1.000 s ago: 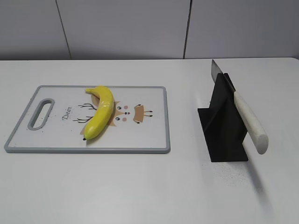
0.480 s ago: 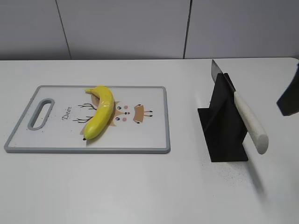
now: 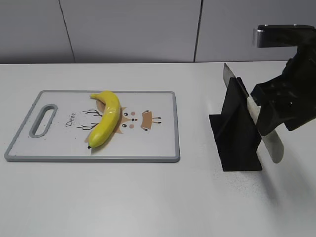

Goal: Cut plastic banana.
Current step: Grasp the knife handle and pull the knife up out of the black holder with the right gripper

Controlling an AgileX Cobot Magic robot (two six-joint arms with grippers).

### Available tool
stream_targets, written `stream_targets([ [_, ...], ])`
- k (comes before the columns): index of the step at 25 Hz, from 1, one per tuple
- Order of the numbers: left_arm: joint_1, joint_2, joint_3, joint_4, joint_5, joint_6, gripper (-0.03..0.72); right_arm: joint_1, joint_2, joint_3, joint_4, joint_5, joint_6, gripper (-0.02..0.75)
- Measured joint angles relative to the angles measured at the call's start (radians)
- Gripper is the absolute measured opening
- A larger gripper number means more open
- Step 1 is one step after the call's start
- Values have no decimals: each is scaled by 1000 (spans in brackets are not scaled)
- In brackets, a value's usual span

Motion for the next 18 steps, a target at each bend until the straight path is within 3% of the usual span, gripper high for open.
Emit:
stream_targets([
  [12,0,0,0,0,0,0,585,1,156,-1,-47,-42,84,426],
  [18,0,0,0,0,0,0,585,1,173,-1,-46,-59,103,341],
])
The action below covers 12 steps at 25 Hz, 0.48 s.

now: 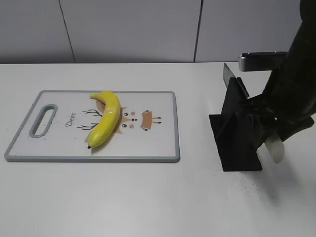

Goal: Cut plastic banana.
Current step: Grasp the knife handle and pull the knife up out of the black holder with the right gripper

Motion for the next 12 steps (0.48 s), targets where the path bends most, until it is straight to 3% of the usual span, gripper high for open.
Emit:
stream_targets([
  [3,0,0,0,0,0,0,585,0,6,0,5,0,9,273],
  [5,0,0,0,0,0,0,585,1,11,-1,17,1,23,183],
  [12,0,0,0,-1,0,0,585,1,12,-2,27,4,42,184],
])
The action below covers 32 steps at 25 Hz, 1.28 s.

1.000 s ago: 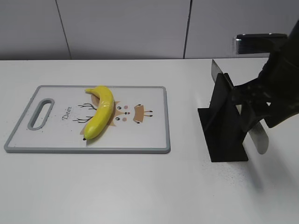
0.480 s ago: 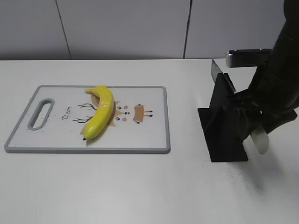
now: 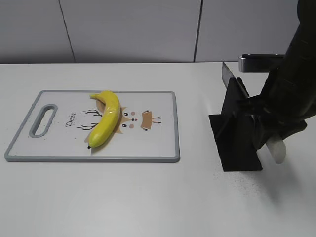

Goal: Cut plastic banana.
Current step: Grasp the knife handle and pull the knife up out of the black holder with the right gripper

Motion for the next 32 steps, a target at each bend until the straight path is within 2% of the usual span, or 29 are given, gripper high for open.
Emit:
stream_targets([
  [13,0,0,0,0,0,0,585,0,-95,-81,-27,103,2,183],
  [20,0,0,0,0,0,0,585,0,-105,-203,-33,151,-14,182],
  [27,0,0,0,0,0,0,585,0,-105,-309,-35,155,-177,182],
  [32,0,51,-25,1,-5,7,585,0,-105,-322,-35,157,-398,181],
])
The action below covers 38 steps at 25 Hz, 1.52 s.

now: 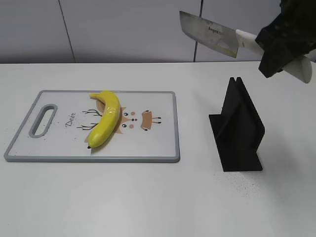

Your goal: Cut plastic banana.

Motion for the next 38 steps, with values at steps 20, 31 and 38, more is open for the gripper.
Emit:
stream_targets([
  [20,-36,872,-470,-218,-116,608,585,1,362,-400,136,3,-515,181],
  [31,-138,1327,-776,-332,-116,1102,585,57,477,-439,141,0,-880,181],
  [38,-140,1512,-833,-477,-51,1367,585,70,519,-444,167,-46,-1032,181],
])
